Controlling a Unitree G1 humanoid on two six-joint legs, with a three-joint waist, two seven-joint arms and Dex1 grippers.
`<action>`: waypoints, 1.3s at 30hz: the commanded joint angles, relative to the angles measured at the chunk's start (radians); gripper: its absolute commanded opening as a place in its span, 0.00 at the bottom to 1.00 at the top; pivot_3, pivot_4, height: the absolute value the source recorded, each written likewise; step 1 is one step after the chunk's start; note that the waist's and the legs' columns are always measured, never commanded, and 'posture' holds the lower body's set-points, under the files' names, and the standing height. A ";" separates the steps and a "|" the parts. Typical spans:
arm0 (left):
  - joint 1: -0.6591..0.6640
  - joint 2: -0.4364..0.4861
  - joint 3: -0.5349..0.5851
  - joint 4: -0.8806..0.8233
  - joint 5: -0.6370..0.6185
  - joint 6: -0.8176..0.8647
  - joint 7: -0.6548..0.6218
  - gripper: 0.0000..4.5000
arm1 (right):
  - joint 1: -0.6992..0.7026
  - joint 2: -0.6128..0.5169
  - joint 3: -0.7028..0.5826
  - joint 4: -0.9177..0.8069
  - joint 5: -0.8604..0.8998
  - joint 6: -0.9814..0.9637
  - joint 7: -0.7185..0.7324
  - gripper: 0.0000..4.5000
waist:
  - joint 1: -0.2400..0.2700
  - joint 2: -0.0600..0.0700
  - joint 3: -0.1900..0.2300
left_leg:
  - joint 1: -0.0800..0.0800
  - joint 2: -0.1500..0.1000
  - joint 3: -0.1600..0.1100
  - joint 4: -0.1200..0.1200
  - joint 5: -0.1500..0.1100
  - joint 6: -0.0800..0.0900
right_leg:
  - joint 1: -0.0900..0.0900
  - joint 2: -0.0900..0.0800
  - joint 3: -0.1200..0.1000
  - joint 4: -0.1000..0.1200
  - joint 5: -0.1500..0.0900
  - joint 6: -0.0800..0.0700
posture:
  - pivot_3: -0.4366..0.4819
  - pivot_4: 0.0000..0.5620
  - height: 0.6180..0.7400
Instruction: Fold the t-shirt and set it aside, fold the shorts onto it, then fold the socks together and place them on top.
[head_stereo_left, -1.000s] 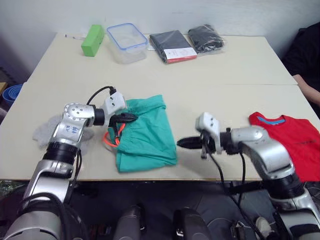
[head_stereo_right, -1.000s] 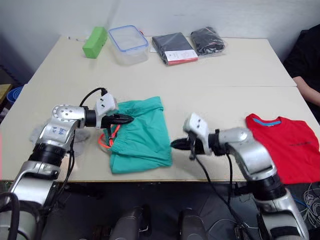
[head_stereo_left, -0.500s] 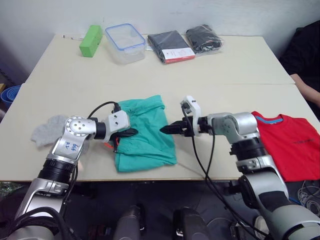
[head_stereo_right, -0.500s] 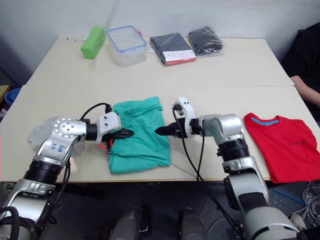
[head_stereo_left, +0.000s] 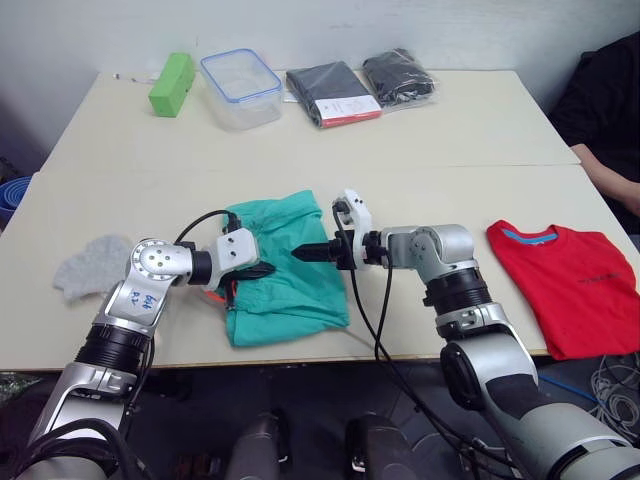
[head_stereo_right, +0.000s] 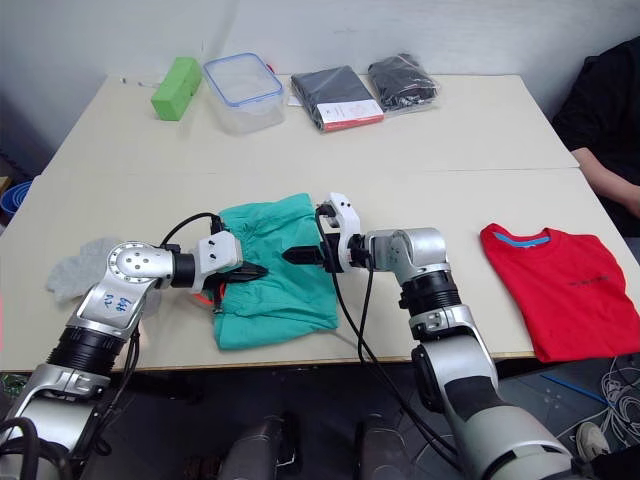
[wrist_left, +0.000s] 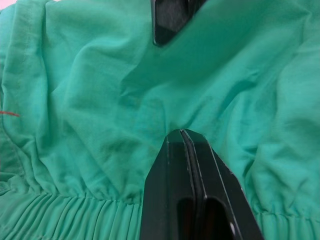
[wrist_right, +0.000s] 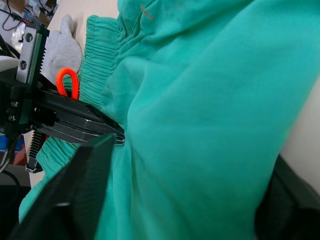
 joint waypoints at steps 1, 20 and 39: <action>0.017 0.011 0.039 -0.020 -0.022 0.008 0.007 0.00 | 0.036 0.019 -0.015 -0.019 0.027 0.040 -0.019 0.49 | 0.001 0.000 0.000 | 0.000 0.000 0.000 0.000 0.000 0.000 | 0.000 0.000 0.000 0.000 0.000 0.000 | 0.48 0.27 1.00; -0.035 0.004 0.160 -0.400 -0.476 0.503 -0.137 0.60 | 0.142 -0.386 -0.136 -0.630 0.213 0.316 0.029 0.00 | 0.031 0.001 0.001 | -0.010 -0.002 -0.004 0.001 0.000 0.002 | -0.001 0.000 0.000 -0.009 0.000 0.000 | 0.48 0.27 1.00; -0.038 -0.027 0.094 -0.481 -0.454 0.471 -0.081 0.99 | 0.454 -1.310 -0.123 -0.135 -0.063 -0.350 0.482 0.00 | 0.035 0.004 0.003 | -0.005 -0.001 0.002 0.002 -0.001 0.004 | 0.003 0.000 0.000 -0.016 0.000 0.000 | 0.48 0.27 1.00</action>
